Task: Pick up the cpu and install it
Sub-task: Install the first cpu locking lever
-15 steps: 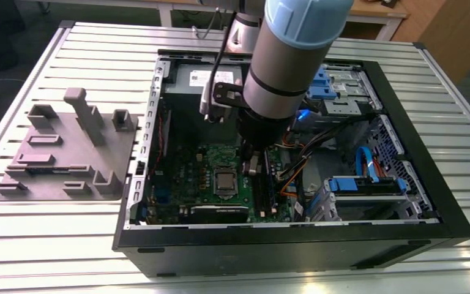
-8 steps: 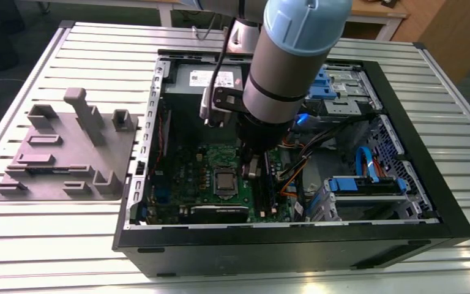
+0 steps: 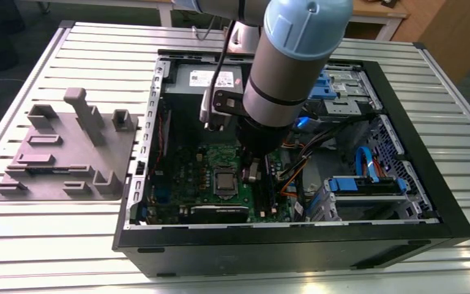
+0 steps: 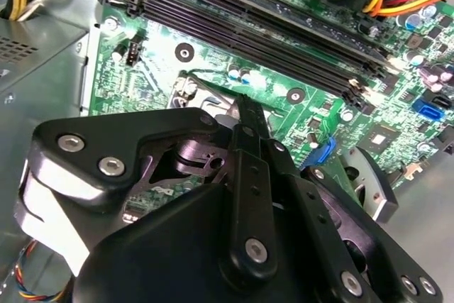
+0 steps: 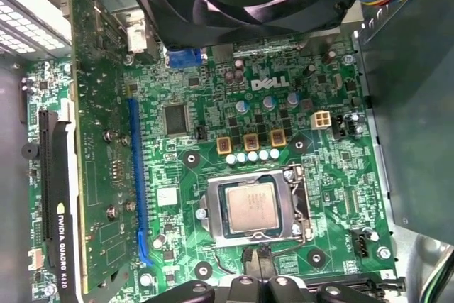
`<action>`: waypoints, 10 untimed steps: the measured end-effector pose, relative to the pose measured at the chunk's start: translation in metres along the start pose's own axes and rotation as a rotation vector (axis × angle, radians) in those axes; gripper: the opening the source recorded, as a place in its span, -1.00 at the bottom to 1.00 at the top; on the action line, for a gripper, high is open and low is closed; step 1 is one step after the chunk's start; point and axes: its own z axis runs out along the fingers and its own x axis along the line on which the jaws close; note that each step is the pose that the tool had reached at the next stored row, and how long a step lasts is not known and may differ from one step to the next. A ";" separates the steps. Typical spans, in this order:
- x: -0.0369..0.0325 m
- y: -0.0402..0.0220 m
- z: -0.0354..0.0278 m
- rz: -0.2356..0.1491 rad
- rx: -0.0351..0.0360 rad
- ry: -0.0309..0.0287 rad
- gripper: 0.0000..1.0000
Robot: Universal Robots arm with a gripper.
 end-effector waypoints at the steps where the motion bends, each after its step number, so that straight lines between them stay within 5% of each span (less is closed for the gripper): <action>1: 0.0008 -0.0001 0.0001 0.000 0.0001 0.0004 -0.80; 10: 0.0064 -0.0010 0.0013 0.000 0.0004 0.0028 -0.80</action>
